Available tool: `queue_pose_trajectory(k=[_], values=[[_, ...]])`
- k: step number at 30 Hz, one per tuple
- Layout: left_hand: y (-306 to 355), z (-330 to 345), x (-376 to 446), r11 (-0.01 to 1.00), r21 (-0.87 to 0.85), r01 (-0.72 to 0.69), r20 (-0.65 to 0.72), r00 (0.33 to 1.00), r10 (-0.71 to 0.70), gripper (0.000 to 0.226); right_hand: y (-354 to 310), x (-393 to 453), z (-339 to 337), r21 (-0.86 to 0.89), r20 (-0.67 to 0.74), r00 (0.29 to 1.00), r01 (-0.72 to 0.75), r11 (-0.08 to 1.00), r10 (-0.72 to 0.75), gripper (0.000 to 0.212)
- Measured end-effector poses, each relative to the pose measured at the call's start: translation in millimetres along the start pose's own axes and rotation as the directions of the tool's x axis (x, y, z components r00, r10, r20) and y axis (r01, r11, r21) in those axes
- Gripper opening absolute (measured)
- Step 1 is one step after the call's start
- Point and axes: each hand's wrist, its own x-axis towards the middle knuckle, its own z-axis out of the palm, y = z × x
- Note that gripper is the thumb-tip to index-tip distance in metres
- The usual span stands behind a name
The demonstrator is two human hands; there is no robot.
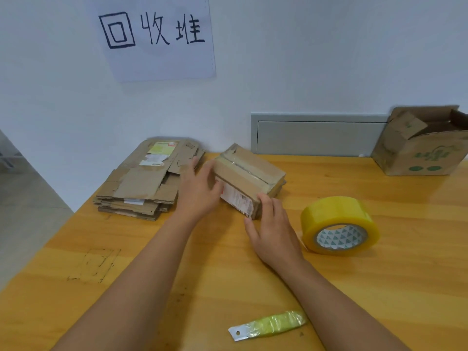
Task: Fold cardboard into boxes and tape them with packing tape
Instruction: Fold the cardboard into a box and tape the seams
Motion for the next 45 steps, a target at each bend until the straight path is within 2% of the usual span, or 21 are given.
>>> queue_pose_trajectory(k=[2,4,7,10,11,14,17,18,19,21,22,24,26,30,35,40,45], values=[[-4,-1,8,0.998,-0.030,0.061,0.117,0.992,-0.057,0.063,1,1,-2,-0.006,0.018,1.000,-0.004,1.000,0.004,0.059],[-6,1,7,0.996,-0.050,0.074,0.142,0.988,-0.067,0.063,1,1,-1,0.015,0.044,0.999,-0.020,1.000,0.019,0.064],[-10,5,-6,0.997,0.018,0.080,0.078,0.994,-0.081,0.057,2,1,0,0.091,0.056,0.994,-0.101,0.991,0.096,0.080],[-3,2,-25,0.993,0.105,0.059,-0.007,0.998,-0.059,0.031,-2,0,-3,0.069,0.035,0.996,-0.086,0.994,0.084,0.083],[2,0,-34,0.989,0.141,0.034,-0.022,0.999,-0.031,0.026,-4,-1,-4,0.065,0.031,0.998,-0.048,0.997,0.046,0.081],[18,-1,-63,0.973,0.185,-0.137,-0.006,0.990,0.141,0.031,-9,-5,-2,0.035,0.072,0.995,0.064,0.997,-0.066,0.077],[27,0,-81,0.942,-0.006,-0.334,0.148,0.932,0.332,0.028,-5,-6,-3,0.057,0.136,0.984,0.113,0.992,-0.119,0.066],[27,-2,-84,0.931,-0.082,-0.355,0.161,0.917,0.364,0.027,-3,-5,-3,0.062,0.159,0.980,0.112,0.992,-0.120,0.066],[22,-4,-85,0.919,-0.118,-0.377,0.094,0.917,0.388,0.026,-2,-5,-3,0.059,0.173,0.978,0.108,0.992,-0.117,0.068],[5,-6,-81,0.937,-0.041,-0.348,-0.153,0.928,0.339,0.025,-1,-5,-3,0.058,0.175,0.980,0.092,0.994,-0.100,0.066],[-4,-8,-78,0.964,-0.004,-0.265,-0.222,0.940,0.257,0.026,-1,-5,-3,0.069,0.171,0.981,0.082,0.994,-0.093,0.062],[-19,-9,-73,0.994,-0.015,-0.110,-0.181,0.978,0.106,0.031,-2,-5,-2,0.108,0.173,0.982,0.062,0.992,-0.080,0.055],[-25,-7,-72,0.991,-0.128,-0.043,-0.092,0.995,0.031,0.033,-4,-3,-2,0.148,0.153,0.985,0.053,0.988,-0.076,0.051],[-25,5,-71,0.970,-0.238,-0.057,-0.093,0.995,0.036,0.026,2,0,0,0.261,0.030,1.000,0.000,0.965,-0.008,0.042],[-22,23,-65,0.937,-0.346,-0.053,-0.045,0.998,0.040,0.030,13,5,0,0.382,-0.125,0.989,-0.021,0.924,0.074,0.035],[-23,25,-67,0.912,-0.408,-0.048,-0.003,0.999,0.051,0.034,11,6,-1,0.470,-0.151,0.980,-0.041,0.882,0.126,0.031],[-15,28,-67,0.887,-0.462,-0.026,-0.074,0.997,-0.009,0.025,10,7,1,0.490,-0.167,0.975,-0.046,0.870,0.145,0.028]])
